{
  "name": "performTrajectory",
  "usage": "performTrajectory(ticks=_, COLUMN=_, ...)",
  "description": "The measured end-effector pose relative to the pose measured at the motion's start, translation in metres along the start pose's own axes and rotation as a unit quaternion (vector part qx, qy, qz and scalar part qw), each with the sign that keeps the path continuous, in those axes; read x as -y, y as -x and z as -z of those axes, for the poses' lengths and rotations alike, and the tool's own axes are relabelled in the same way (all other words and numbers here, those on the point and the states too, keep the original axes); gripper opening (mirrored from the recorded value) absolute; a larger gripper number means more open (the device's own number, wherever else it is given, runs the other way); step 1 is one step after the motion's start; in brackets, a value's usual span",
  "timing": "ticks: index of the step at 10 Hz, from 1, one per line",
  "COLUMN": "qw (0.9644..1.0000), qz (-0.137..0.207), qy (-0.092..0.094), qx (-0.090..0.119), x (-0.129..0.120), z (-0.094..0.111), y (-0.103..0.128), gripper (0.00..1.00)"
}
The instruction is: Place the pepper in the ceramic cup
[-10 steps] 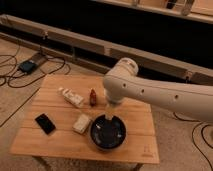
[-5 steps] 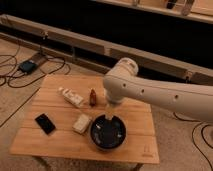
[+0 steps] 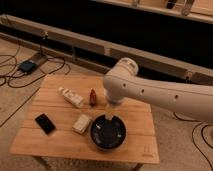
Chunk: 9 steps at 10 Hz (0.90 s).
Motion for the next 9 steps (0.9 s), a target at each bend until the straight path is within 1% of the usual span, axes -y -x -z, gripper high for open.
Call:
performTrajectory(ticks=7, qw=1.0, qz=0.0, qy=0.001, qx=0.001, x=-0.002, z=-0.001, y=0.0, gripper=0.8)
performTrajectory(ticks=8, qw=1.0, qz=0.004, qy=0.003, qx=0.004, x=-0.005, z=-0.003, y=-0.005, gripper=0.8)
performTrajectory(ticks=9, qw=0.9999, qz=0.013, qy=0.006, qx=0.004, x=-0.012, z=-0.006, y=-0.017, gripper=0.8)
